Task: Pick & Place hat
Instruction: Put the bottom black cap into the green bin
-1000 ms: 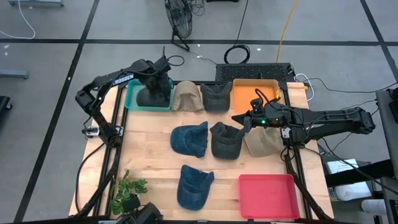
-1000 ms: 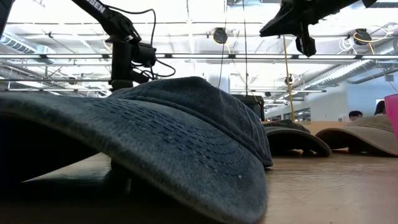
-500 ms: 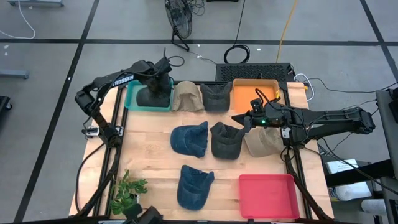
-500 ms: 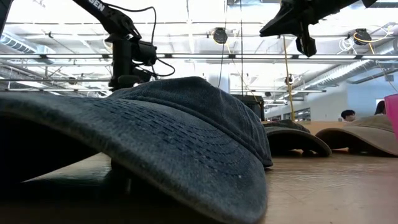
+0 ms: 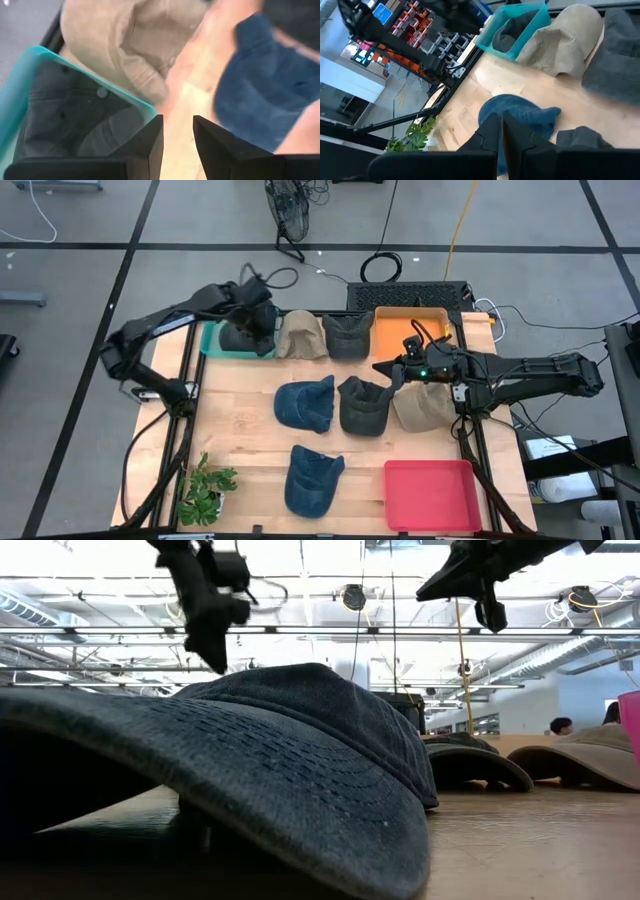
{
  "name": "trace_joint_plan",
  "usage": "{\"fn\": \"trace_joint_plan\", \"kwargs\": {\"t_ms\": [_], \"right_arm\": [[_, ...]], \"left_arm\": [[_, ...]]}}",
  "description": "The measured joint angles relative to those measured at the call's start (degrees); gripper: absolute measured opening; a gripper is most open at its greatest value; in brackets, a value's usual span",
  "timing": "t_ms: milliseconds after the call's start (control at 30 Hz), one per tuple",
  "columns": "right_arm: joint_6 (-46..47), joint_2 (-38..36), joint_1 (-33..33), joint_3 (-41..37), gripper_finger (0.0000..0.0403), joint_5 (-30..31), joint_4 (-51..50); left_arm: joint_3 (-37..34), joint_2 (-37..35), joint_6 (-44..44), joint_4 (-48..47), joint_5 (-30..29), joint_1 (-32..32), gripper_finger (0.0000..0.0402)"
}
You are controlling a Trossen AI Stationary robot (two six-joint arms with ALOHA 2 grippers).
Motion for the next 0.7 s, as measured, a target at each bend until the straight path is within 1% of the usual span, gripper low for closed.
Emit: {"fn": "trace_joint_plan", "kwargs": {"t_ms": [100, 200, 267, 333, 433, 533, 600, 700], "right_arm": [[-1.78, 0.30, -2.12, 0.00, 0.0000, 0.05, 3.35], [-3.18, 1.47, -6.12, 0.00, 0.0000, -0.18, 11.30], [-4.56, 2.68, -8.62, 0.06, 0.0000, -2.36, 17.04], [-5.92, 4.35, -10.68, 1.11, 0.0000, -6.18, 18.50], [-8.99, 7.67, -12.16, 4.54, 0.0000, -11.44, 14.94], [-13.23, 11.81, -12.85, 9.97, 0.0000, -17.31, 8.93], [-16.56, 14.71, -13.34, 14.52, 0.0000, -21.30, 1.27], [-21.31, 19.09, -13.68, 21.41, 0.0000, -24.12, -10.03]], "left_arm": [[-0.04, -5.64, -3.85, 1.91, 0.05, -2.76, 0.0118], [-0.03, -10.53, -4.69, 5.81, 0.21, -4.90, 0.0118], [-0.03, -13.19, -4.87, 9.92, 0.67, -6.32, 0.0118], [-0.03, -15.45, -5.92, 12.40, 2.29, -7.02, 0.0118], [-0.01, -17.78, -8.50, 15.08, 3.86, -8.33, 0.0118], [-0.02, -19.29, -7.41, 15.23, 4.05, -9.04, 0.0118], [-0.03, -19.56, -5.84, 15.13, 4.09, -9.27, 0.0118], [-0.03, -19.78, -5.36, 14.53, 4.07, -9.21, 0.0118]]}}
